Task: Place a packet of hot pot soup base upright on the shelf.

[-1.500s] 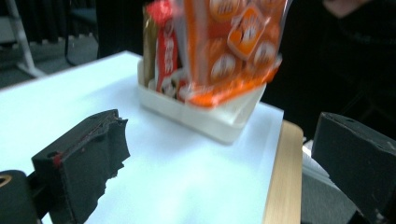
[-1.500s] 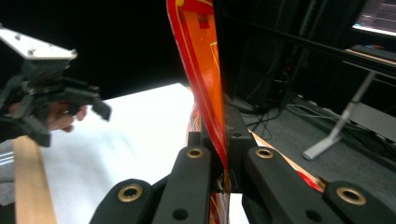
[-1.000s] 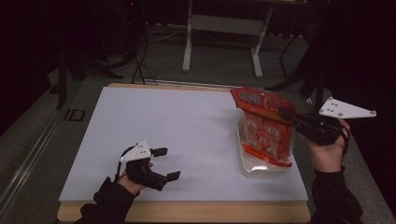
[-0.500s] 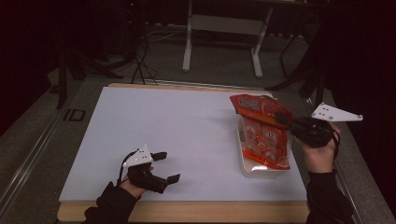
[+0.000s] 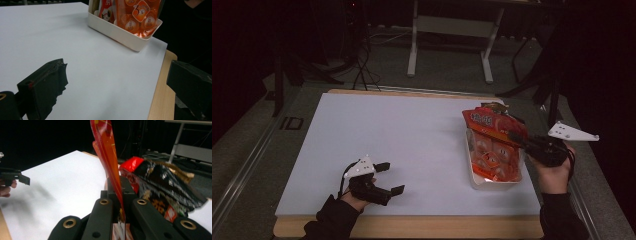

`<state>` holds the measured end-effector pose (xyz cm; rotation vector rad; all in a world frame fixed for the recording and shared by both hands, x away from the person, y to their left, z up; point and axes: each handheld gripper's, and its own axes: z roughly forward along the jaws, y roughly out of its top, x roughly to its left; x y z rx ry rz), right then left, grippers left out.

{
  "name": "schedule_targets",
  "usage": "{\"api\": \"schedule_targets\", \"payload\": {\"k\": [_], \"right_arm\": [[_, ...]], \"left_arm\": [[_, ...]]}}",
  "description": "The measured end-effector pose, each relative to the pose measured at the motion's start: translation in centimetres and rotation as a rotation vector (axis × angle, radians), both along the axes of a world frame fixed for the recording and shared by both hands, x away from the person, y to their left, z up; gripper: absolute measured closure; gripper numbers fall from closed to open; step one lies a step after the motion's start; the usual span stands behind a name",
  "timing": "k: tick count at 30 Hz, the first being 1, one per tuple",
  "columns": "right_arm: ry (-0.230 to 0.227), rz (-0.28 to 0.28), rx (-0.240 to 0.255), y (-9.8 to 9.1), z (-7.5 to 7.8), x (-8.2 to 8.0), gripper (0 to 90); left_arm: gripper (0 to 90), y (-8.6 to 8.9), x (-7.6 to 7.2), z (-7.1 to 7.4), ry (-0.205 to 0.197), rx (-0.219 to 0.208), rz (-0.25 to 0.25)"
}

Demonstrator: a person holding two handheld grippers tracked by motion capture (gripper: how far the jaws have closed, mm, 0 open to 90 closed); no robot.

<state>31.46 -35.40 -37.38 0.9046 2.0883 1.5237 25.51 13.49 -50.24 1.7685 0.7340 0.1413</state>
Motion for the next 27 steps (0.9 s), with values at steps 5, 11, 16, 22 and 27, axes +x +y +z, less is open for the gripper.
{"api": "schedule_targets", "payload": {"k": [5, 11, 16, 22, 27], "right_arm": [[0.025, -0.011, -0.001, -0.9, -1.1, -0.3, 90.0], [0.052, -0.020, 0.016, -1.8, -2.7, -0.5, 90.0], [0.054, -0.040, 0.033, -2.4, -3.0, -0.5, 89.7], [0.059, -0.085, 0.037, -3.1, -3.1, 0.1, 89.4], [0.091, -0.107, 0.072, -3.8, -3.3, 1.0, 89.1]], "left_arm": [[2.4, 0.0, 0.1, -0.2, 0.003, 0.003, 0.002], [2.4, 0.0, 0.1, -0.3, 0.010, 0.004, 0.002], [2.4, 0.1, 0.2, -0.3, 0.014, -0.003, 0.008], [2.5, 0.2, 0.2, -0.4, 0.019, -0.014, 0.020], [2.5, 0.3, 0.3, -0.5, 0.027, -0.012, 0.023]]}}
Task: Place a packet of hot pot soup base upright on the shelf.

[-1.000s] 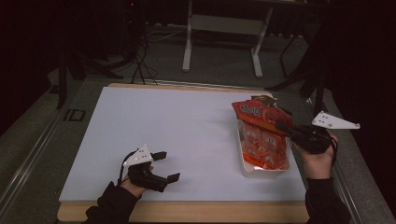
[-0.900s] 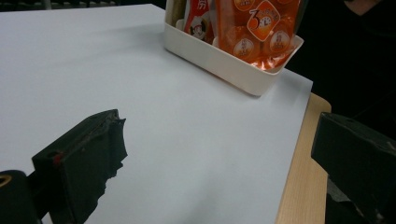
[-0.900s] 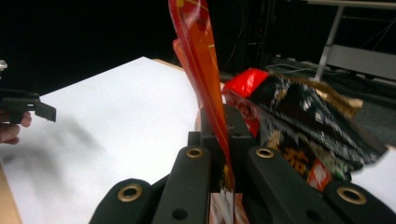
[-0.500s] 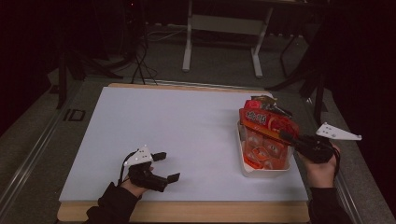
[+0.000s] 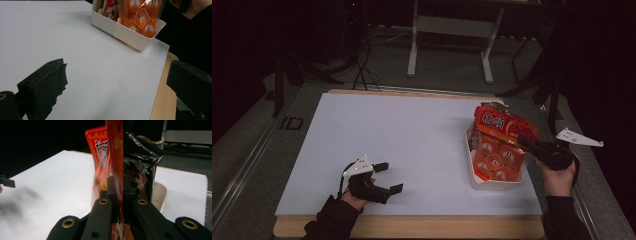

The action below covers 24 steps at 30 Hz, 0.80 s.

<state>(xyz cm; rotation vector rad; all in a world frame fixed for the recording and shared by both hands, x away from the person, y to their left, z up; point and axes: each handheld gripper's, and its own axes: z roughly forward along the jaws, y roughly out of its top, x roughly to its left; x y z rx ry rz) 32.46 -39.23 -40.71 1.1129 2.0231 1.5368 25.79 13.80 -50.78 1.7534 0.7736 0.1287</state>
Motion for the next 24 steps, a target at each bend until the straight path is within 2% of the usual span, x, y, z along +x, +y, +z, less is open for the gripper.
{"api": "schedule_targets", "payload": {"k": [6, 10, 17, 20, 24], "right_arm": [[0.003, 0.024, -0.010, 0.4, 0.2, 0.2, 83.8], [-0.009, 0.026, -0.024, 1.0, 1.0, 0.0, 80.5], [-0.069, 0.027, -0.037, 2.1, 3.1, -0.6, 62.2], [-0.105, 0.030, -0.026, 2.6, 4.4, -1.0, 53.8], [-0.130, 0.038, -0.013, 3.3, 6.1, -1.4, 42.4]], "left_arm": [[2.5, -0.3, -0.1, 0.1, -0.008, 0.008, -0.006], [2.5, -0.2, -0.1, 0.2, -0.011, 0.007, -0.005], [2.4, -0.1, -0.2, 0.2, -0.014, 0.002, -0.002], [2.5, -0.1, -0.2, 0.2, -0.015, 0.002, -0.001], [2.4, -0.1, -0.2, 0.2, -0.016, 0.006, -0.002]]}}
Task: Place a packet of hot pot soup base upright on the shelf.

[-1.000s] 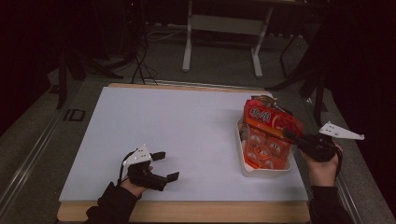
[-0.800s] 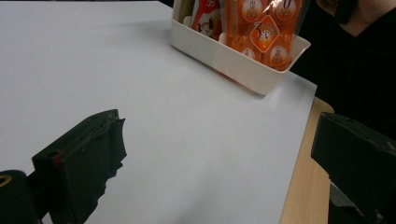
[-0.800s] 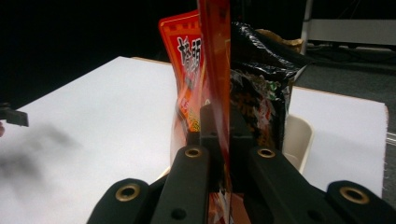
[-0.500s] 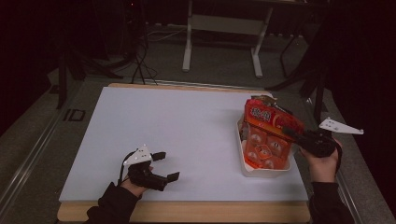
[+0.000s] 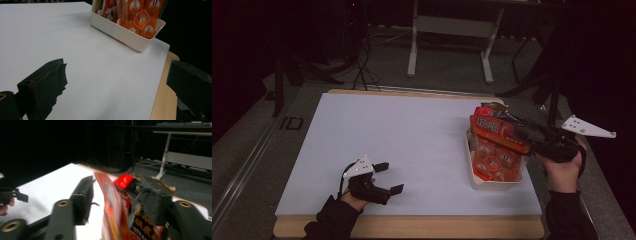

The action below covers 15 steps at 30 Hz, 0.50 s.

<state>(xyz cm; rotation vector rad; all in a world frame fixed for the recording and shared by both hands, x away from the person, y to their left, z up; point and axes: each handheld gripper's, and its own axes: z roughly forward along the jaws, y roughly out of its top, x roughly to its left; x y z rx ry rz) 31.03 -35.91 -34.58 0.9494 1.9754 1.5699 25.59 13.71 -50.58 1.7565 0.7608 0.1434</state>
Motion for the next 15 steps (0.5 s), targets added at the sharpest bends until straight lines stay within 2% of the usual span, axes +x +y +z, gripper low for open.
{"api": "schedule_targets", "payload": {"k": [3, 8, 11, 15], "right_arm": [[-0.008, 0.018, 0.001, 0.6, 1.0, -0.4, 33.9], [-0.011, 0.057, 0.001, 2.3, 2.0, -1.2, 25.3], [-0.011, 0.076, 0.012, 2.9, 2.2, -1.5, 21.0], [0.004, 0.141, 0.024, 4.8, 1.9, -1.8, 13.6]], "left_arm": [[2.5, 0.0, 0.0, 0.0, -0.003, 0.002, 0.001], [2.4, 0.1, 0.0, -0.1, 0.003, 0.003, 0.002], [2.4, 0.0, 0.0, -0.1, 0.000, 0.005, 0.002], [2.5, 0.0, -0.1, 0.0, -0.004, 0.007, 0.001]]}}
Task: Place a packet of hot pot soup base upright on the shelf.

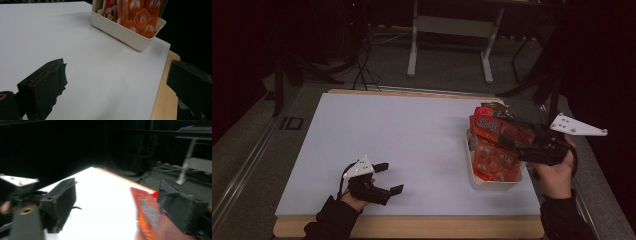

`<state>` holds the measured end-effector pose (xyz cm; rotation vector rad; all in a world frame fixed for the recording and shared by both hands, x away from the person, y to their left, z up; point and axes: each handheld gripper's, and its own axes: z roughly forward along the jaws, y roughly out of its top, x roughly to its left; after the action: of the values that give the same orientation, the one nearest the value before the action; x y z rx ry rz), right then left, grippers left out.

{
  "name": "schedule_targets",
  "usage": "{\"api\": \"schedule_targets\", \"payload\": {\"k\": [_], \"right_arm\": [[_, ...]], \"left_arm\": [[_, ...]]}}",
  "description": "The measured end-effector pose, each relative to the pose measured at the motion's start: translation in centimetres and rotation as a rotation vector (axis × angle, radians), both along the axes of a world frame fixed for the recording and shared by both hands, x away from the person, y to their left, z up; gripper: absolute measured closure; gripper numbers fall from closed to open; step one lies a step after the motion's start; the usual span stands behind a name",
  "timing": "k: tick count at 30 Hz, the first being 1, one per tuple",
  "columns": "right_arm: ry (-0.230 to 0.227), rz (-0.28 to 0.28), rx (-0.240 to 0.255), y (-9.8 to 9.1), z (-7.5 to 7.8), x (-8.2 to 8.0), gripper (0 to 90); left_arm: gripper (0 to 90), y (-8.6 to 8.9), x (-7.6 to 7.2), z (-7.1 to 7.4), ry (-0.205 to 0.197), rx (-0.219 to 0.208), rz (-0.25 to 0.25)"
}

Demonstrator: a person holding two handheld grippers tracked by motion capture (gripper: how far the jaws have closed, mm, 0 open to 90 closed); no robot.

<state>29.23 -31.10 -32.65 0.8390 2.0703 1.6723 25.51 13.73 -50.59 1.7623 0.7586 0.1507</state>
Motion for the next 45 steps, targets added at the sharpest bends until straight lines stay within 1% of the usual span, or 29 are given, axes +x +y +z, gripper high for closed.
{"api": "schedule_targets", "payload": {"k": [3, 5, 8, 10, 11, 13, 14, 17, 21, 23, 27, 29, 30, 35, 36, 38, 40, 43, 45], "right_arm": [[0.009, 0.033, -0.007, 1.4, -0.8, -0.1, 12.6], [0.019, 0.066, -0.006, 2.3, -1.5, -0.1, 12.3], [0.029, 0.088, -0.012, 3.3, -2.5, -0.1, 12.3], [0.027, 0.096, -0.023, 3.9, -3.1, -0.1, 12.3], [0.033, 0.100, -0.030, 4.1, -3.4, -0.1, 12.3], [0.037, 0.108, -0.030, 4.3, -3.7, -0.1, 12.3], [0.043, 0.111, -0.045, 4.7, -4.3, -0.1, 12.3], [0.056, 0.129, -0.048, 5.1, -5.2, -0.1, 12.3], [0.071, 0.150, -0.067, 5.7, -6.4, -0.2, 12.3], [0.069, 0.151, -0.078, 6.0, -7.1, -0.2, 12.4], [0.094, 0.177, -0.103, 6.5, -8.4, -0.3, 12.4], [0.108, 0.181, -0.112, 6.7, -8.9, -0.3, 12.4], [0.108, 0.181, -0.112, 6.7, -8.9, -0.3, 12.4], [0.128, 0.187, -0.113, 7.0, -10.3, -0.5, 12.4], [0.128, 0.187, -0.113, 7.0, -10.3, -0.5, 12.4], [0.138, 0.188, -0.126, 7.1, -10.9, -0.7, 12.4], [0.140, 0.195, -0.133, 7.1, -11.2, -0.7, 12.4], [0.147, 0.193, -0.128, 7.0, -11.8, -1.0, 12.4], [0.153, 0.190, -0.135, 6.9, -12.2, -1.2, 12.4]], "left_arm": [[2.5, 0.0, 0.0, -0.1, 0.002, -0.002, 0.001], [2.4, 0.0, 0.0, 0.0, 0.000, -0.002, 0.003], [2.4, 0.1, -0.1, 0.0, -0.004, -0.004, 0.003], [2.4, 0.1, -0.1, 0.1, -0.007, -0.001, 0.001], [2.4, 0.1, -0.1, 0.1, -0.008, -0.003, 0.002], [2.4, 0.1, -0.1, 0.1, -0.010, -0.002, 0.000], [2.5, 0.1, -0.1, 0.1, -0.010, -0.001, 0.000], [2.4, 0.1, -0.1, 0.1, -0.010, -0.001, 0.000], [2.4, 0.1, -0.1, 0.1, -0.011, -0.002, -0.002], [2.4, 0.1, -0.1, 0.1, -0.008, 0.000, -0.004], [2.4, 0.1, -0.1, 0.0, -0.007, 0.001, -0.003], [2.4, 0.2, -0.1, 0.0, -0.009, 0.000, -0.005], [2.4, 0.2, -0.1, 0.0, -0.009, 0.000, -0.005], [2.4, 0.2, -0.2, 0.0, -0.010, -0.004, -0.004], [2.4, 0.2, -0.2, 0.0, -0.010, -0.004, -0.004], [2.4, 0.2, -0.2, 0.0, -0.014, -0.001, -0.010], [2.4, 0.1, -0.3, 0.0, -0.021, 0.000, -0.019], [2.4, -0.1, -0.4, 0.0, -0.025, 0.007, -0.027], [2.4, -0.1, -0.4, 0.0, -0.030, 0.010, -0.028]]}}
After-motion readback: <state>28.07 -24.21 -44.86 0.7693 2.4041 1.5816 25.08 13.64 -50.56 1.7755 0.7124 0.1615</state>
